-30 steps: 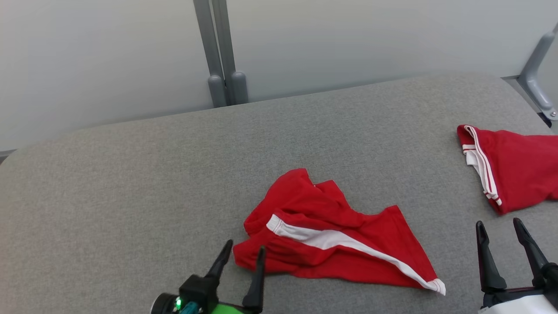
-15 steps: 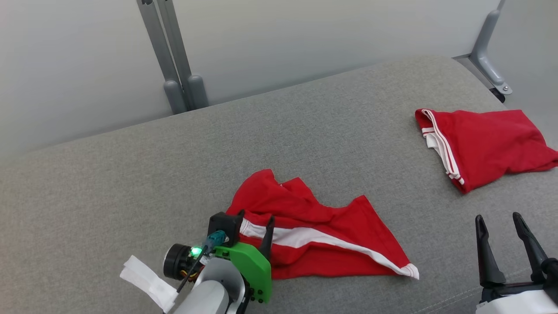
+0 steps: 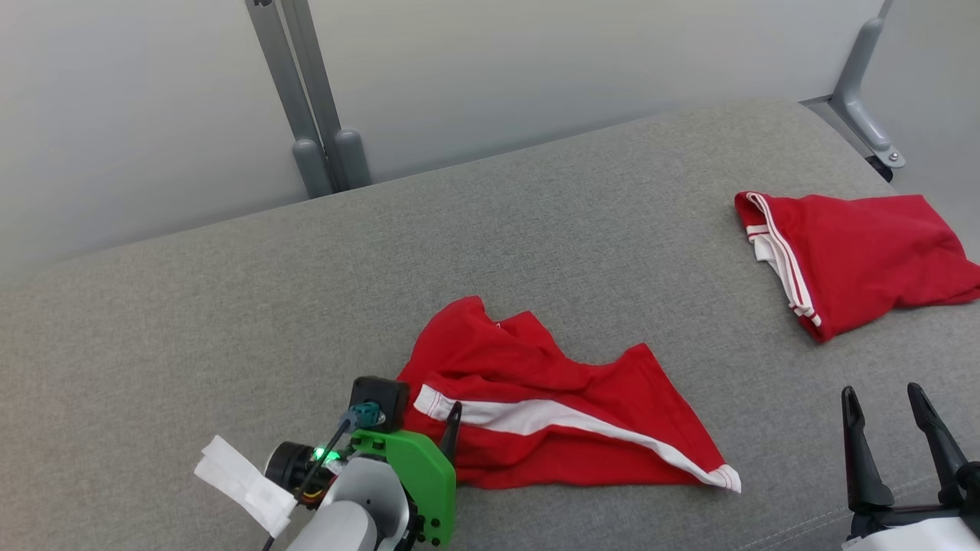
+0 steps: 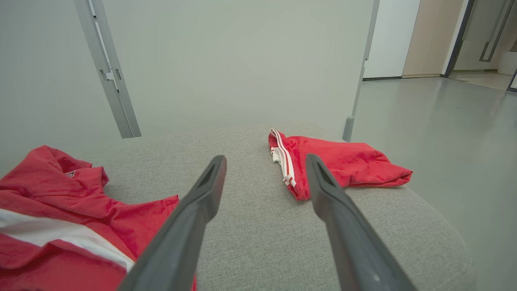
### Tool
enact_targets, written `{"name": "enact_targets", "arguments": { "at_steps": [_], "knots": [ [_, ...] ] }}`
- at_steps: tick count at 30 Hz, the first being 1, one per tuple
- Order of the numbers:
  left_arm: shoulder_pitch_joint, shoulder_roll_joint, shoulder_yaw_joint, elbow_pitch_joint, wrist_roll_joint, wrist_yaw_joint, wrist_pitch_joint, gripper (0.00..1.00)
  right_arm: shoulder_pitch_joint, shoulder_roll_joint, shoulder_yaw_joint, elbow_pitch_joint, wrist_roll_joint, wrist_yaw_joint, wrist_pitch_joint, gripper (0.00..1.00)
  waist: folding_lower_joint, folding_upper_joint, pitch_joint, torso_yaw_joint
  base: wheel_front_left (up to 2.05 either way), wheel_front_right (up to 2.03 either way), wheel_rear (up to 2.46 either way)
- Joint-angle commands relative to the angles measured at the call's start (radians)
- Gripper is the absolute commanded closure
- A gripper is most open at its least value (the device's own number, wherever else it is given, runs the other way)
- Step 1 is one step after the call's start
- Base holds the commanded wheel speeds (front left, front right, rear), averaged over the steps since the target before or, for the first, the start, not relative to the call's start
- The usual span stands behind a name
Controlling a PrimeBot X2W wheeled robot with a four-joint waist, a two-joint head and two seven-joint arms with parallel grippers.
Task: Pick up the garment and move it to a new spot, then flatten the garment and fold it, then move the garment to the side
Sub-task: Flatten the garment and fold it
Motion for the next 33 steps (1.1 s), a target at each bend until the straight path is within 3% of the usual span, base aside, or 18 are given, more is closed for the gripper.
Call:
{"name": "enact_targets", "arguments": {
  "at_steps": [1,4,6,8,9,18,24,26,27,28,30,32,33],
  "knots": [
    [0.018,0.013,-0.002,-0.014,-0.014,0.008,0.019,0.0,-0.003,-0.001,0.001,0.0,-0.001,0.0,-0.003,0.0,0.0,0.0,0.001,0.004,0.0,0.0,0.0],
    [0.032,0.018,-0.009,-0.035,-0.018,0.017,0.047,0.0,-0.008,-0.002,0.005,0.002,0.0,0.0,-0.003,0.0,0.0,0.0,0.002,0.007,0.0,0.0,0.0],
    [0.038,0.018,-0.012,-0.053,-0.019,0.015,0.049,0.51,-0.009,-0.004,0.006,0.003,0.002,0.0,-0.003,0.0,0.0,0.0,0.002,0.009,0.0,0.0,0.0],
    [0.046,0.02,-0.015,-0.067,-0.016,0.016,0.05,0.77,-0.008,-0.007,0.006,0.005,0.004,0.0,-0.003,0.0,0.0,0.0,0.002,0.012,0.0,0.0,0.0],
    [0.048,0.021,-0.015,-0.077,-0.016,0.016,0.044,1.0,-0.006,-0.008,0.005,0.005,0.006,0.0,-0.003,0.0,0.0,0.0,0.002,0.013,0.0,0.0,0.0],
    [0.137,0.045,-0.04,-0.196,-0.024,0.02,0.024,1.0,0.021,0.001,-0.016,0.002,0.003,0.0,-0.003,0.0,0.0,0.0,-0.006,0.043,0.0,0.0,0.0],
    [0.303,0.12,-0.042,-0.292,-0.064,0.022,0.025,1.0,0.041,0.01,-0.026,-0.002,0.001,0.0,-0.003,0.0,0.0,0.0,-0.008,0.08,0.0,0.0,0.0],
    [0.352,0.134,-0.034,-0.292,-0.086,0.018,0.008,0.89,0.04,0.009,-0.025,0.001,0.0,0.0,-0.003,0.0,0.0,0.0,-0.007,0.089,0.0,0.0,0.0],
    [0.373,0.142,-0.038,-0.286,-0.085,0.008,-0.007,0.73,0.039,0.009,-0.026,0.003,0.0,0.0,-0.003,0.0,0.0,0.0,-0.007,0.096,0.0,0.0,0.0],
    [0.391,0.142,-0.037,-0.275,-0.098,0.003,-0.016,0.64,0.038,0.008,-0.027,0.004,0.0,0.0,-0.003,0.0,0.0,0.0,-0.006,0.101,0.0,0.0,0.0],
    [0.415,0.143,-0.044,-0.248,-0.11,-0.024,-0.045,0.58,0.035,0.006,-0.023,0.006,-0.001,0.0,-0.003,0.0,0.0,0.0,-0.005,0.111,0.0,0.0,0.0],
    [0.428,0.132,-0.042,-0.213,-0.125,-0.036,-0.067,0.04,0.032,0.001,-0.022,0.008,-0.001,0.0,-0.003,0.0,0.0,0.0,-0.005,0.12,0.0,0.0,0.0],
    [0.429,0.126,-0.045,-0.199,-0.13,-0.044,-0.076,0.0,0.03,0.0,-0.02,0.01,-0.001,0.0,-0.003,0.0,0.0,0.0,-0.005,0.123,0.0,0.0,0.0]
  ]
}}
